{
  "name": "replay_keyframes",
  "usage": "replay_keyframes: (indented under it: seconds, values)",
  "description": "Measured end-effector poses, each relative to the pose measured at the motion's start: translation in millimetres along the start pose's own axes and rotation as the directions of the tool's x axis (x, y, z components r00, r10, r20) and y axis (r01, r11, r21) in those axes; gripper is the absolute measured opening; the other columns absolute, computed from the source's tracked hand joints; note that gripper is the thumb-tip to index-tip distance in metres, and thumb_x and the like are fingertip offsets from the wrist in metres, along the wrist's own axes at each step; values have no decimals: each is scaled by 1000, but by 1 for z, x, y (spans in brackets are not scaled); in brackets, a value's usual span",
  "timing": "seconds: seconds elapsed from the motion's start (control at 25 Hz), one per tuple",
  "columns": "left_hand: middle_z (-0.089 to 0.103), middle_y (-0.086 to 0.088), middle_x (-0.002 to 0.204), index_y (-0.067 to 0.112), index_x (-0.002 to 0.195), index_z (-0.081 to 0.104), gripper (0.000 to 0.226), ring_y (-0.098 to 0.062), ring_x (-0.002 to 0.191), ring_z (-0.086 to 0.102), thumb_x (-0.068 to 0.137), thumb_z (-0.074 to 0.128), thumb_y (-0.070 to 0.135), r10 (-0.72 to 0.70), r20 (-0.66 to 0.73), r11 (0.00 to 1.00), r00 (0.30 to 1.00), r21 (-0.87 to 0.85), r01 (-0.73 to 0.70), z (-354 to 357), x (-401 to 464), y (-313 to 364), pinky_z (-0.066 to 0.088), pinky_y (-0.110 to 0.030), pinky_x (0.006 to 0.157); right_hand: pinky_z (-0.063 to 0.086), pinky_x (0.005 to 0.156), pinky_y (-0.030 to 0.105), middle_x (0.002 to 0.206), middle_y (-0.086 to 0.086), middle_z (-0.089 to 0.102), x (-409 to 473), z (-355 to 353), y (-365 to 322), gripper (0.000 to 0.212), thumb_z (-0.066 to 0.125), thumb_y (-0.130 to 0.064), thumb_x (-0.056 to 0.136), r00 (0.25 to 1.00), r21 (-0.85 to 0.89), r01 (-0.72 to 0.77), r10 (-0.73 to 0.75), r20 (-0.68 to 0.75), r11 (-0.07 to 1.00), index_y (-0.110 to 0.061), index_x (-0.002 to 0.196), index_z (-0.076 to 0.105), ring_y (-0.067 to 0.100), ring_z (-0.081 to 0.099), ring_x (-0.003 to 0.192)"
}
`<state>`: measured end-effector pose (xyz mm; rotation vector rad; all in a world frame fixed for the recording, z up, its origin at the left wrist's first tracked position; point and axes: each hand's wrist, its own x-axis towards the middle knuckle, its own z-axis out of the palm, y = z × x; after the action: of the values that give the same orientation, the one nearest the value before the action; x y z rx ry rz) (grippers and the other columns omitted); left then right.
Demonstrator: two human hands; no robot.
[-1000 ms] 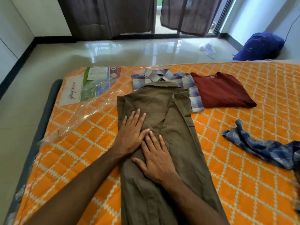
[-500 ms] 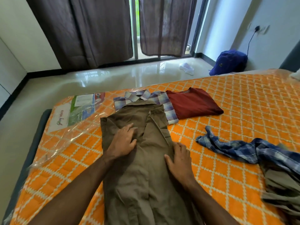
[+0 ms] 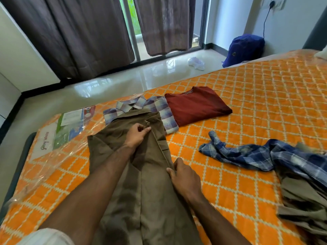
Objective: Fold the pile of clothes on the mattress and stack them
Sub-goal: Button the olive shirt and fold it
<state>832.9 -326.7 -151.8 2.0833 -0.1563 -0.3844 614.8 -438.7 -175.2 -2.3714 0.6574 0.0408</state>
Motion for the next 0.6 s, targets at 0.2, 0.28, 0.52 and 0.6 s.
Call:
replay_keyframes:
  seconds: [0.2, 0.28, 0.52, 0.6]
  values:
    - [61, -9, 93, 5, 106, 60, 27, -25, 93, 57, 102, 56, 32, -53, -72, 973, 996, -229, 35, 27, 1, 8, 50, -40, 85, 48, 57, 39, 79, -7, 67, -16, -19, 15, 13, 58, -43, 100, 998, 279, -59, 64, -6, 958, -32, 97, 51, 10, 62, 67]
    - [58, -6, 90, 9, 105, 57, 27, -25, 94, 56, 103, 53, 36, -110, -124, 962, 986, -261, 74, 29, 1, 5, 48, -39, 87, 50, 60, 41, 79, -6, 68, -28, -21, 19, 19, 57, -50, 98, 999, 272, -51, 45, 30, 961, -33, 101, 50, 11, 63, 66]
    - [73, -9, 103, 11, 106, 67, 82, -28, 96, 70, 65, 69, 82, -160, 129, 984, 979, -56, 168, 1, -28, -21, 56, -47, 93, 55, 76, 38, 102, -14, 69, -89, -25, 35, 65, 48, -91, 74, 963, 266, -127, 55, 263, 955, -36, 108, 50, 10, 67, 91]
    - [70, -3, 106, 14, 109, 65, 73, -23, 97, 68, 70, 72, 75, -117, 166, 992, 979, 67, 108, -7, -47, -23, 55, -42, 92, 55, 84, 39, 112, -16, 67, -113, -27, 44, 75, 55, -94, 65, 930, 284, -159, 47, 364, 946, -36, 112, 50, 10, 67, 98]
